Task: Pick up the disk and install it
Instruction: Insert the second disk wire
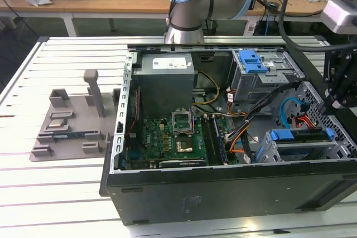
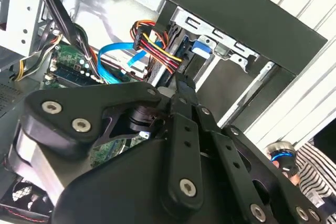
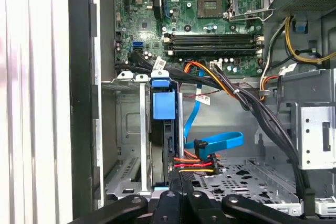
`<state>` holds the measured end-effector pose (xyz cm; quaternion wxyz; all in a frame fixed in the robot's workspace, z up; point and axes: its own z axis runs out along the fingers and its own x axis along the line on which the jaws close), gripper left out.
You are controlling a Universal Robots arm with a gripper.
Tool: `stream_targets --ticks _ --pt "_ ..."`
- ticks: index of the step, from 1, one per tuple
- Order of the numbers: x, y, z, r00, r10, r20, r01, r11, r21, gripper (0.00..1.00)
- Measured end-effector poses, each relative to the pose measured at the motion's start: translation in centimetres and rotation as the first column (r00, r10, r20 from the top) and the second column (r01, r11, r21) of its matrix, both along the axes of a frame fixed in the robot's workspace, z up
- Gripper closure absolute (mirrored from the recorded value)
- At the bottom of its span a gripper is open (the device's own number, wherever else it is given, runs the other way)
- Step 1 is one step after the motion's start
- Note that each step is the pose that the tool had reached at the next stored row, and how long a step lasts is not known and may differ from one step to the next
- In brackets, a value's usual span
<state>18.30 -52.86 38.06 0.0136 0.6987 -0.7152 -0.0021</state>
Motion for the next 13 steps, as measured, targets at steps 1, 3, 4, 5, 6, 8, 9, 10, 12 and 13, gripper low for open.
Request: stream_targets --ticks 1,3,4,5,6,8,9,10,12,13 --pt "0.0 0.0 0.04 1.0 0.0 0.0 0.0 1.0 -0.0003 0.89" --pt "0.0 0.0 0.07 1.0 0.0 0.0 0.0 1.0 -0.0003 0.7" --pt "-0.1 0.35 0.05 1.0 0.0 0.0 0.0 1.0 -0.0004 0.7" --pt "-0.3 0.66 0.04 1.0 0.0 0.0 0.0 1.0 -0.0005 0.7" --pt "-0.4 0.97 0.02 1.0 0.0 0.0 0.0 1.0 -0.0003 0.7" --pt "-1.2 1.67 -0.03 1.0 0.0 0.0 0.0 1.0 -0.0002 0.7" --pt "-1.5 1.7 -0.05 1.0 0.0 0.0 0.0 1.0 -0.0003 0.7" --pt "-2.2 1.7 -0.17 1.0 0.008 0.0 -0.008 1.0 -0.0003 0.7" --pt "-2.4 1.7 -0.69 0.9998 0.017 0.0 -0.017 0.9998 -0.0004 0.7" --pt "-2.4 1.7 -0.85 0.9998 0.017 0.0 -0.017 0.9998 -0.0002 0.7"
